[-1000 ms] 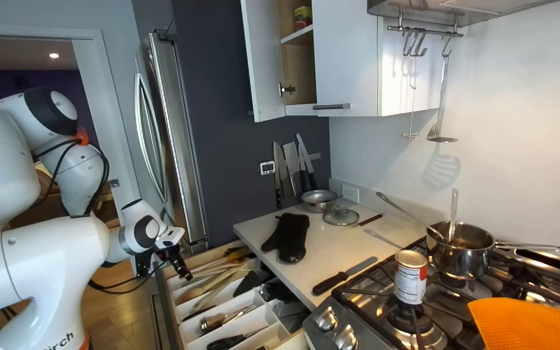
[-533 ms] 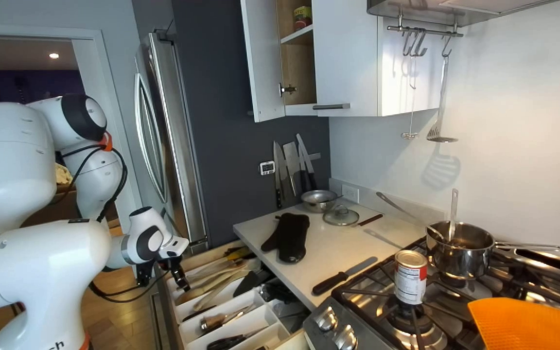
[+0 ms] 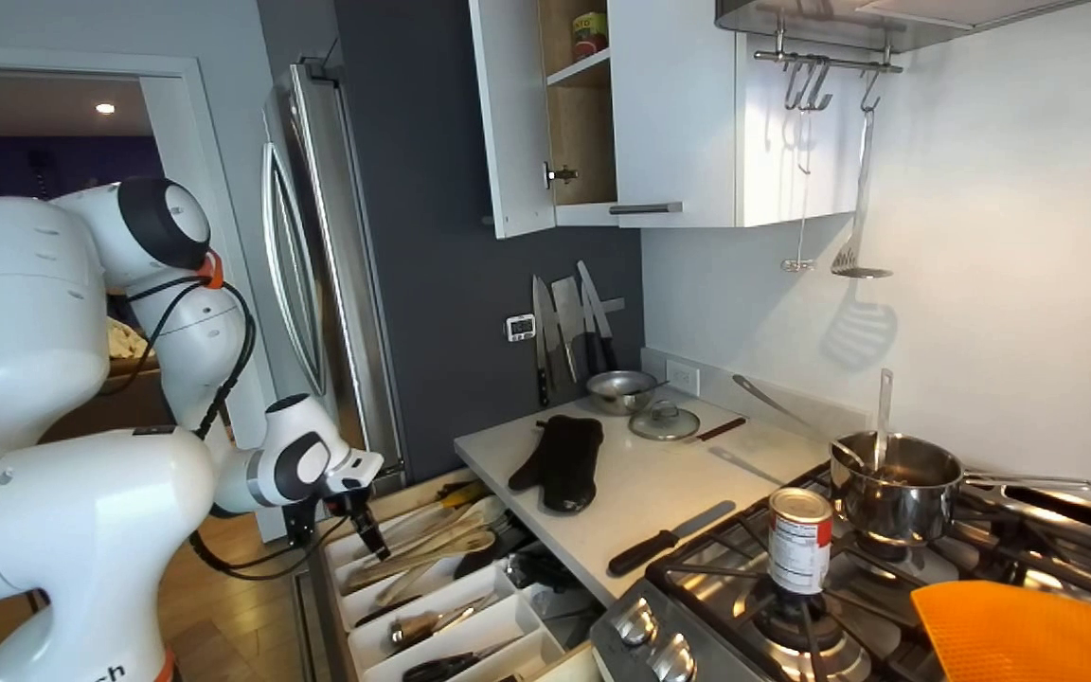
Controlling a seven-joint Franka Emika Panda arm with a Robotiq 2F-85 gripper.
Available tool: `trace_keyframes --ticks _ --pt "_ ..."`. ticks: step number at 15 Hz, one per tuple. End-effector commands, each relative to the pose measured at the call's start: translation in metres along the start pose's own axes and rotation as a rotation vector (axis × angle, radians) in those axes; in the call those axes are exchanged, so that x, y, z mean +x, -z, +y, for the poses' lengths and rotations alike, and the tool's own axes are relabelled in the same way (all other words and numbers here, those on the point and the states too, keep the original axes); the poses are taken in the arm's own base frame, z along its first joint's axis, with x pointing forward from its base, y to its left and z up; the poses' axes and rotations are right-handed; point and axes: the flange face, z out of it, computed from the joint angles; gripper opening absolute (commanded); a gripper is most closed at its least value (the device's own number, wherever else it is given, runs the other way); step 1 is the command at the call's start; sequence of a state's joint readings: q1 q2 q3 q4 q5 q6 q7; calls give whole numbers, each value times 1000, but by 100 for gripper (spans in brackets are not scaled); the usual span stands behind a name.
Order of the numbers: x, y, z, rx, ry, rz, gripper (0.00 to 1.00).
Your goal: Put the wooden spatula in the open drawer
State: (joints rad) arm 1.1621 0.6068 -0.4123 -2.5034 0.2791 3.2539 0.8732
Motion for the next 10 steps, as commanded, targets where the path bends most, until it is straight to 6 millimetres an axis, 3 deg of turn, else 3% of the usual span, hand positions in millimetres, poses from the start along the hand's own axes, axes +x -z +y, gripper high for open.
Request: trace_keyframes --ticks 1,10 --pt "18 23 5 -21 25 52 100" --pt "71 79 16 -149 -19 43 100"
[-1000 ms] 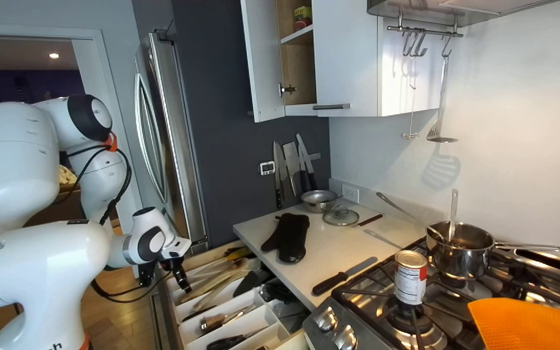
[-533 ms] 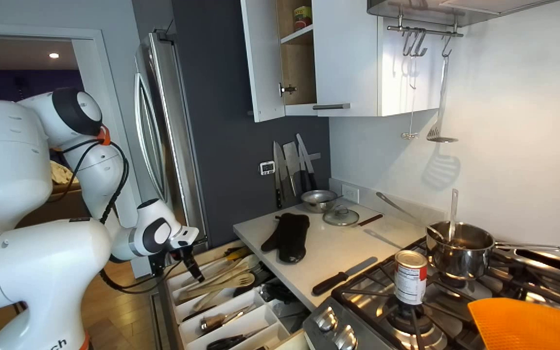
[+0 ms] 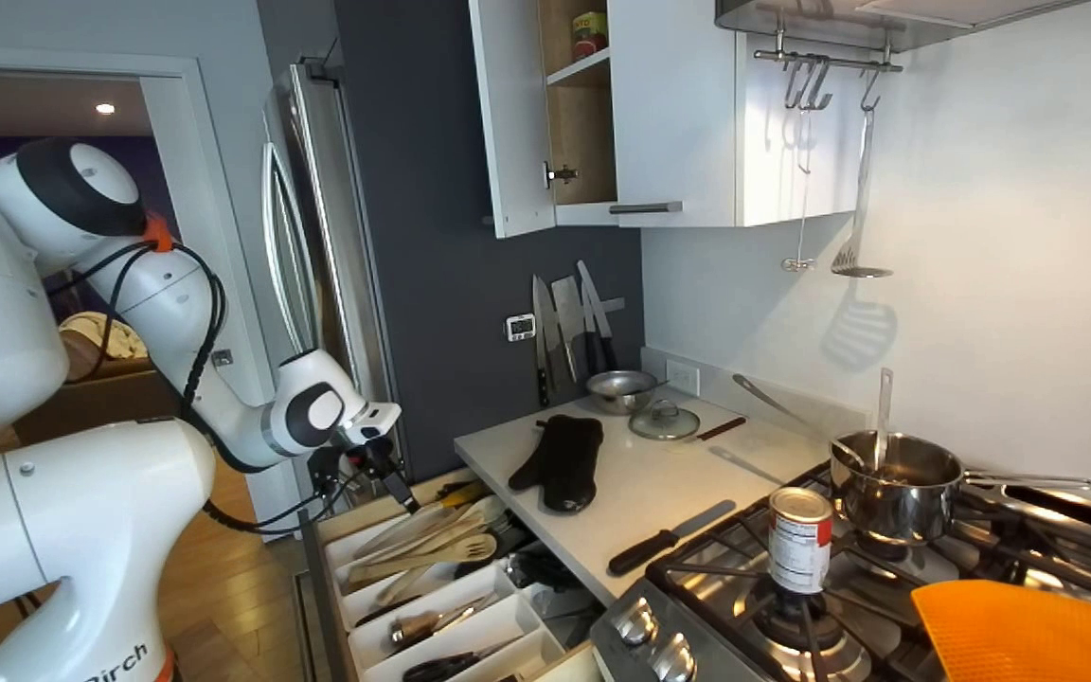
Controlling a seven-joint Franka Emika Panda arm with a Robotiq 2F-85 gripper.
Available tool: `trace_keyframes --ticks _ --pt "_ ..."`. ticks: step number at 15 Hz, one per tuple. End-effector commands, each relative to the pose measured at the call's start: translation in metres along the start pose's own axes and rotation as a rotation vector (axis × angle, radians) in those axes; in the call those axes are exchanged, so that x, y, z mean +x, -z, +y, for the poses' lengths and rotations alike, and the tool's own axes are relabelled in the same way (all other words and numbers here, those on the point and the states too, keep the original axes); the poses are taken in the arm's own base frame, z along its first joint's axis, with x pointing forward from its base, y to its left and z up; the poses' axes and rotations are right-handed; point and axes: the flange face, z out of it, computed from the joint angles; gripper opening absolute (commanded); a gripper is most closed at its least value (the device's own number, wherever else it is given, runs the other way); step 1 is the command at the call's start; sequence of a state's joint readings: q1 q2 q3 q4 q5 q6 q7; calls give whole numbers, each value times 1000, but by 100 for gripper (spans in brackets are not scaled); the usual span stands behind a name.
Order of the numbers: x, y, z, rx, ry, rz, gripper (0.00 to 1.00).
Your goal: Put the wooden spatula in the open drawer
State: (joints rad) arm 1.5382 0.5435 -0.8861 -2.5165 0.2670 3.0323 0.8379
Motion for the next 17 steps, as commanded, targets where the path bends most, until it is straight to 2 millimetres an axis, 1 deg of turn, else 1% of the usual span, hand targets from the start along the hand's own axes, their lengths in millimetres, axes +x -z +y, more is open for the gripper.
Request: trace_keyframes --ticks 1,5,7,9,11,12,13,14,17 --pt "10 25 10 -56 -4 -68 100" --pt "30 53 10 -98 48 -82 100" --pt "39 71 8 -83 77 -69 100" --pt "42 92 1 -14 122 -40 100" --pt "39 111 -9 32 194 -20 100" --pt "47 99 -8 -13 137 -2 100" --pt "45 108 -12 7 156 2 100" --pt "43 112 -15 18 168 3 100" --pt "41 113 -15 20 178 2 100"
